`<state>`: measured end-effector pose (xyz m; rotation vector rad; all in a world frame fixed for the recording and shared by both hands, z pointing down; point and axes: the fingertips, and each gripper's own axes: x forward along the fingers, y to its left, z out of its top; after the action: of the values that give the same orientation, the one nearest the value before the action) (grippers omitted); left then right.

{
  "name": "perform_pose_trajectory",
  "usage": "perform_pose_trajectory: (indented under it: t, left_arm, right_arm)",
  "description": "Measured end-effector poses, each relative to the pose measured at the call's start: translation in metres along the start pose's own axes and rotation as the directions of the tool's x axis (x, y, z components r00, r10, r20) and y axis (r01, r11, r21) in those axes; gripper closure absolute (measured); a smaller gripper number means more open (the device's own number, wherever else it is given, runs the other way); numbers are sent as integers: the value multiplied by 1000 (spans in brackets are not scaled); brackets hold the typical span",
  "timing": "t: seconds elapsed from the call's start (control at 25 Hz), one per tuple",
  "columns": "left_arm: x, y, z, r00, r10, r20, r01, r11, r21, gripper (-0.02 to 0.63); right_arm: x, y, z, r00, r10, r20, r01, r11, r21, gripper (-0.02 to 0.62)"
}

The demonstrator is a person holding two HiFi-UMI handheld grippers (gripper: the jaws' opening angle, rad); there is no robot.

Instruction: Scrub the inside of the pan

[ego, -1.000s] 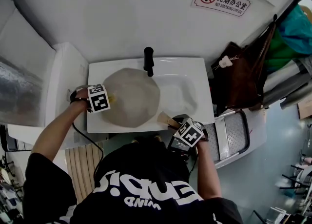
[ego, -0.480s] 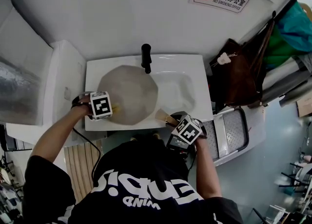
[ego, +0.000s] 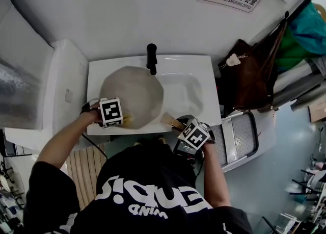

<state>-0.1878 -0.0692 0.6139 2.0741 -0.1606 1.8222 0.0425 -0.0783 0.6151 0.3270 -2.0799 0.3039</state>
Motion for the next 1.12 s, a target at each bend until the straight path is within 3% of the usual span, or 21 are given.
perform_pose_trajectory:
  t: [0.12,0.48,1.12]
  left_arm:
    - [4,-9,4,1000,-19,-15,19,1000,-12,557]
    - [21,-19,69,988,-38,147,27,997,70,557]
    - [43,19,127,955,83,286,-68,996,-64,558]
  right_arm:
    - [2,0,-2,1000,4,-5,-4,1000,5,431]
    - [2,0,-1,1000,4,-17,-4,1000,0,431]
    - [0,2,2,1000,-8,-5,8,1000,-11,431]
